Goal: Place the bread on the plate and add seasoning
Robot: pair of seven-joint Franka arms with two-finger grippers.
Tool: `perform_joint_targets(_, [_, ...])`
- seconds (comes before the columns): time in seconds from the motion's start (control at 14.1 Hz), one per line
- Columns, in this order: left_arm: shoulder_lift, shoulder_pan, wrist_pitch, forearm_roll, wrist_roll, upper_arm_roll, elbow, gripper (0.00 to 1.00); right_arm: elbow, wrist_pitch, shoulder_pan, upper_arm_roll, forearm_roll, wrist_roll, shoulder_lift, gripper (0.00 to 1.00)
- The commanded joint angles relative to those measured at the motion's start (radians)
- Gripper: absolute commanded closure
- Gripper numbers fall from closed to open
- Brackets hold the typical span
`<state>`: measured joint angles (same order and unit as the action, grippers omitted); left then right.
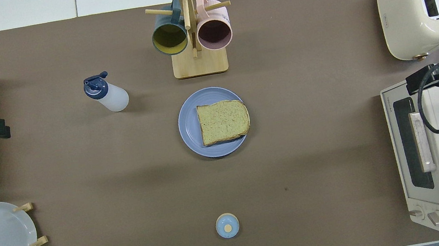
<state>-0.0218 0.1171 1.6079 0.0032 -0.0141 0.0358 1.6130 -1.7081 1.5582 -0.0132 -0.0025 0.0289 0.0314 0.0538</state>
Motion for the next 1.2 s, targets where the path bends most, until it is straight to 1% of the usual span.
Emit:
perform_joint_targets(0.0, [0.02, 0.012, -0.019, -0.008, -0.013, 0.018, -0.028, 0.0, 0.008, -0.021, -0.001, -0.002, 0.003, 0.016, 0.003, 0.0])
perform_joint_targets(0.71, [0.023, 0.021, -0.006, -0.026, -0.007, 0.018, -0.033, 0.0, 0.008, -0.021, -0.001, -0.002, 0.003, 0.016, 0.003, 0.0])
perform_joint_targets(1.13, [0.02, 0.004, 0.006, -0.017, -0.02, 0.009, -0.035, 0.0, 0.008, -0.021, -0.001, -0.002, 0.003, 0.016, 0.003, 0.0])
